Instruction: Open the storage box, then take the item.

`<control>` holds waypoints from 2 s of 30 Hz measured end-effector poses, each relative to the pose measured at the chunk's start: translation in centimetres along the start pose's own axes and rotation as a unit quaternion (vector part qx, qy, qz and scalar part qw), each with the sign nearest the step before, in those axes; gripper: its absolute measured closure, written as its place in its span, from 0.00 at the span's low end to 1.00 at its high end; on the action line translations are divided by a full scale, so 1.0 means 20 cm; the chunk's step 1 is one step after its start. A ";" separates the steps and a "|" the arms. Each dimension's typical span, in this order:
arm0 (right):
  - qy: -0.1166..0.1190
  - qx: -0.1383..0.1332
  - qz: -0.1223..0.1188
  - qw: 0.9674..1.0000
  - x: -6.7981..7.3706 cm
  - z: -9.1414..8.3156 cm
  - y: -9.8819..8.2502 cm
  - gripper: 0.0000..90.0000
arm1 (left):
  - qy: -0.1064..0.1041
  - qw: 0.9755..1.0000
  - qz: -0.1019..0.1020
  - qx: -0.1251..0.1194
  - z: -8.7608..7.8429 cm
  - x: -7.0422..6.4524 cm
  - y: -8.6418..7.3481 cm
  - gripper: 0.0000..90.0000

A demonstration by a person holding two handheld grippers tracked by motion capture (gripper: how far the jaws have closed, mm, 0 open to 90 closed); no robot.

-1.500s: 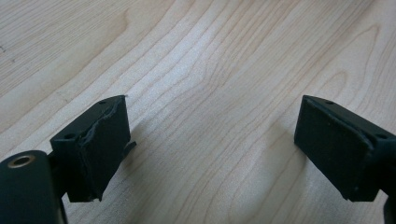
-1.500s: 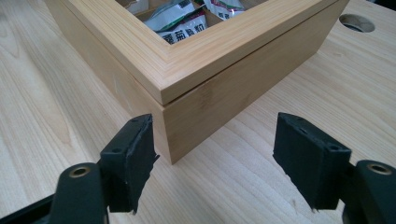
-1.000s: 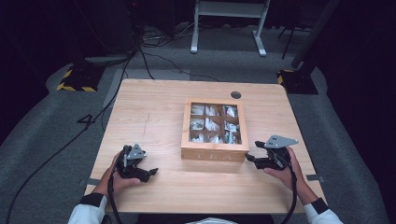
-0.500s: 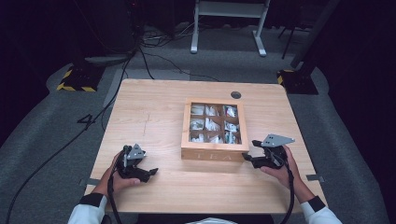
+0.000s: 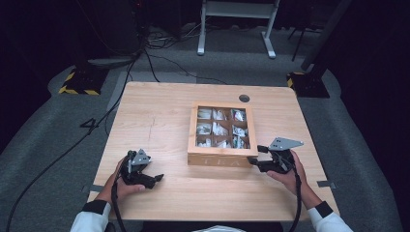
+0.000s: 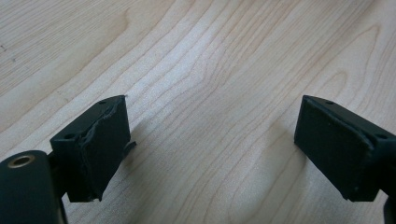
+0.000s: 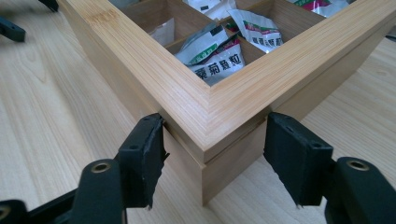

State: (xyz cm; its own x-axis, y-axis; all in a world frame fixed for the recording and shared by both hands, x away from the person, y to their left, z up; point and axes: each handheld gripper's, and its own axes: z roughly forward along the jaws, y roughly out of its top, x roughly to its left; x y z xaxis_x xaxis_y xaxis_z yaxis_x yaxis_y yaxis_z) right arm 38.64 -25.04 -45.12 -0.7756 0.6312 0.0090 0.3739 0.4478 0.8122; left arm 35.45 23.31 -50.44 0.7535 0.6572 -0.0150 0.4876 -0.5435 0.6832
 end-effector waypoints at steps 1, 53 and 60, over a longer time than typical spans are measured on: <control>0.003 -0.002 0.003 1.000 0.00 0.00 0.00 0.43 | 0.000 1.000 0.000 -0.001 0.00 0.00 0.00 0.12; -0.033 -0.035 -0.007 0.999 0.00 -0.07 0.13 0.40 | 0.012 0.999 0.008 -0.035 -0.02 0.02 0.15 0.21; -0.034 -0.051 -0.001 0.998 -0.01 -0.09 0.16 0.39 | 0.037 0.994 0.054 -0.090 -0.05 -0.04 0.39 0.22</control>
State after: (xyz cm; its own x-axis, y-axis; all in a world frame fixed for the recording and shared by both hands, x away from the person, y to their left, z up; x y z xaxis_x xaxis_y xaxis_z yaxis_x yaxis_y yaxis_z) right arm 38.97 -24.88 -41.53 -0.7384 0.6737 -0.0296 0.3156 0.3840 0.8677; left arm 38.22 19.05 -44.34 0.7588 0.6412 0.1145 0.3149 -0.5151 0.7972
